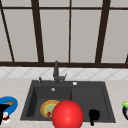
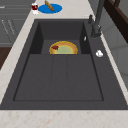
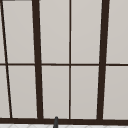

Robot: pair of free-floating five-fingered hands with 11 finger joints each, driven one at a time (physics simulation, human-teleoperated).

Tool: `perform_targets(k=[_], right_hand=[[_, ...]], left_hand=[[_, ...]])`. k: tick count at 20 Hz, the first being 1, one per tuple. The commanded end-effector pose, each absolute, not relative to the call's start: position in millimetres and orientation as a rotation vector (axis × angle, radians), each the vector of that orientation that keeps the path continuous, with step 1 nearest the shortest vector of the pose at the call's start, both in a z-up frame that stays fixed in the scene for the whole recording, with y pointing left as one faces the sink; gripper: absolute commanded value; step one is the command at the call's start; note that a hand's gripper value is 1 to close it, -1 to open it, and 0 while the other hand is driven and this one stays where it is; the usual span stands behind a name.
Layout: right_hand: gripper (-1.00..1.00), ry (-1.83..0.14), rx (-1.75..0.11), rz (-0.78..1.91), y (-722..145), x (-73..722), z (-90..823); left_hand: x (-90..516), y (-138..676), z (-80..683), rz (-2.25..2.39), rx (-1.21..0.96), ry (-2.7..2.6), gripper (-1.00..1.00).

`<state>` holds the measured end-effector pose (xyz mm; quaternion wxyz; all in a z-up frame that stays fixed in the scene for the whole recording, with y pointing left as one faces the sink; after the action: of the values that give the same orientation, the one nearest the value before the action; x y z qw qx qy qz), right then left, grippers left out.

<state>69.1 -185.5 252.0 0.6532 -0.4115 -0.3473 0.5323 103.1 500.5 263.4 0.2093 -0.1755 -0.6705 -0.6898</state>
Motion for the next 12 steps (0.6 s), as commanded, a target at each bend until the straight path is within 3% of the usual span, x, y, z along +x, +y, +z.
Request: perform_targets(k=[1, 12], right_hand=[[0.00, -0.788, -0.934, 1.208, -186, 69, 252], [0.00, -0.788, -0.934, 1.208, -186, 69, 252]], left_hand=[[106, 505, 244, -1.875, -0.504, -1.918, -1.00], [150, 534, 203, -1.860, -0.541, -1.884, -1.00]])
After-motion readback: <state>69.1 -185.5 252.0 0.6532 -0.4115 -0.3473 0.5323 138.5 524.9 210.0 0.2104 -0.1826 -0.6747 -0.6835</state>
